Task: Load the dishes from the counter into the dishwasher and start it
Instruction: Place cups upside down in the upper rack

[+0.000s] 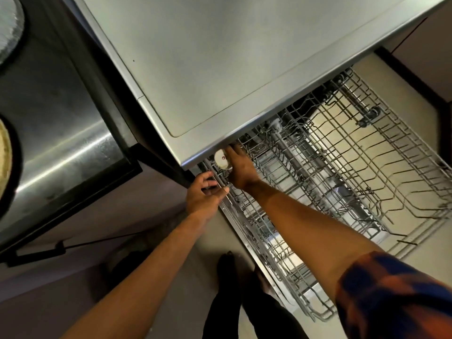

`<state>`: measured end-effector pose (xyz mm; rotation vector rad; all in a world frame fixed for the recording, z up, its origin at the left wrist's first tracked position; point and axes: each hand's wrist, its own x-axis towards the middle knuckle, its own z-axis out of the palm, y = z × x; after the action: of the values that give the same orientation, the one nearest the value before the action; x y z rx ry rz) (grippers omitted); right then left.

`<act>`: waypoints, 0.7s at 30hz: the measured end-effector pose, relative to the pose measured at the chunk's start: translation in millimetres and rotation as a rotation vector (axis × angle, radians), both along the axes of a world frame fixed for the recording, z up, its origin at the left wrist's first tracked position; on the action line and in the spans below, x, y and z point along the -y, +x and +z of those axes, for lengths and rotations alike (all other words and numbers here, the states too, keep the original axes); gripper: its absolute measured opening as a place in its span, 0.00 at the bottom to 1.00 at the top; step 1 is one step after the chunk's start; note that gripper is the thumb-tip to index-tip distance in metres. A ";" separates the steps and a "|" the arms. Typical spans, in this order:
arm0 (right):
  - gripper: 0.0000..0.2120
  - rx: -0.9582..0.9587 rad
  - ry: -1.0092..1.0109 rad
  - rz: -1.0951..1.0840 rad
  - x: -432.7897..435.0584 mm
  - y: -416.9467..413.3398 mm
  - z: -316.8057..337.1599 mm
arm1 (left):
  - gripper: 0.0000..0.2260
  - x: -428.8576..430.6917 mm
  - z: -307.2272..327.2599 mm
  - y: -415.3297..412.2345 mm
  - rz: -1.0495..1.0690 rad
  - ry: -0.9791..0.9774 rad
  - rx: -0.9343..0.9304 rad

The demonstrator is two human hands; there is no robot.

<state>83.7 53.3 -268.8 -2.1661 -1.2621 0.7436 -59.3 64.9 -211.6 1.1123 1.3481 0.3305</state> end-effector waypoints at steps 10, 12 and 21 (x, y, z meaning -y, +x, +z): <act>0.17 -0.209 -0.044 -0.337 48.9 1.4 31.0 | 0.09 13.7 21.1 -9.4 0.005 0.063 -0.085; 0.12 -0.284 -0.044 -0.333 63.0 -2.1 41.8 | 0.08 16.3 29.8 -20.8 0.017 0.086 -0.094; 0.08 -0.477 0.090 -0.372 129.1 -71.3 106.2 | 0.06 50.2 91.4 -135.4 0.023 0.294 -0.154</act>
<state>12.4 -75.8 -162.6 -1.9142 -0.6178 0.9462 -194.7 14.6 -120.2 1.3893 1.4808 0.4797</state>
